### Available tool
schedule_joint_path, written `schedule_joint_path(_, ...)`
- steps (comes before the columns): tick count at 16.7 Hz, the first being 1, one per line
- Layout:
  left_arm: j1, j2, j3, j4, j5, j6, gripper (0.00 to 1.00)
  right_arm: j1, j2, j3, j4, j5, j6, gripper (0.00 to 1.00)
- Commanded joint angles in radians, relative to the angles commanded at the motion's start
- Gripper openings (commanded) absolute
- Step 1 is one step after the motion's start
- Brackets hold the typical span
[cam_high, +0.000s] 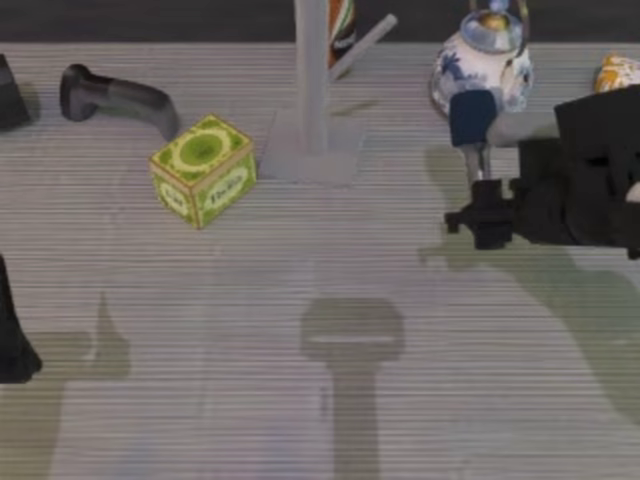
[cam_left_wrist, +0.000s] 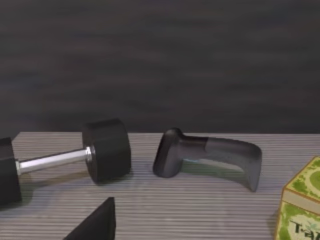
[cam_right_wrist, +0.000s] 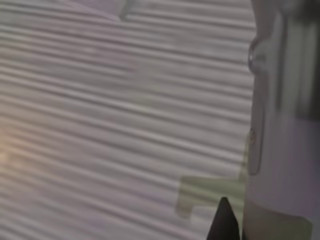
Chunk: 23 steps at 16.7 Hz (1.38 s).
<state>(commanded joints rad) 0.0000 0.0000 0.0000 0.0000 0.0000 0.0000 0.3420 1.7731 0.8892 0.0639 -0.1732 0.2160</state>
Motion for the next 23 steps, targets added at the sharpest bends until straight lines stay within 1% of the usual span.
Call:
schedule_joint_path(4, 0.0, 0.0, 0.0, 0.0, 0.0, 0.0, 1.0, -0.006, -0.098, -0.104, 0.385, -0.125, -0.085, 0.0)
schedule_joint_path(7, 0.0, 0.0, 0.0, 0.0, 0.0, 0.0, 1.0, -0.011, -0.177, -0.167, 0.61, -0.204, -0.142, 0.0)
schedule_joint_path(9, 0.0, 0.0, 0.0, 0.0, 0.0, 0.0, 1.0, -0.015, -0.225, -0.197, 0.709, -0.243, -0.173, 0.0)
schedule_joint_path(10, 0.0, 0.0, 0.0, 0.0, 0.0, 0.0, 1.0, -0.017, -0.245, -0.207, 0.742, -0.257, -0.184, 0.0)
schedule_joint_path(12, 0.0, 0.0, 0.0, 0.0, 0.0, 0.0, 1.0, -0.018, -0.267, -0.218, 0.776, -0.272, -0.197, 0.0)
schedule_joint_path(16, 0.0, 0.0, 0.0, 0.0, 0.0, 0.0, 1.0, -0.014, -0.265, -0.214, 0.776, -0.272, -0.195, 0.0)
schedule_joint_path(17, 0.0, 0.0, 0.0, 0.0, 0.0, 0.0, 1.0, -0.01, -0.264, -0.213, 0.775, -0.269, -0.196, 0.0)
schedule_joint_path(18, 0.0, 0.0, 0.0, 0.0, 0.0, 0.0, 1.0, 0.003, -0.26, -0.207, 0.772, -0.258, -0.196, 0.0)
schedule_joint_path(19, 0.0, 0.0, 0.0, 0.0, 0.0, 0.0, 1.0, 0.025, -0.253, -0.197, 0.768, -0.238, -0.196, 0.0)
schedule_joint_path(20, 0.0, 0.0, 0.0, 0.0, 0.0, 0.0, 1.0, 0.054, -0.246, -0.184, 0.761, -0.21, -0.197, 0.0)
schedule_joint_path(23, 0.0, 0.0, 0.0, 0.0, 0.0, 0.0, 1.0, 0.162, -0.219, -0.135, 0.733, -0.104, -0.199, 0.0)
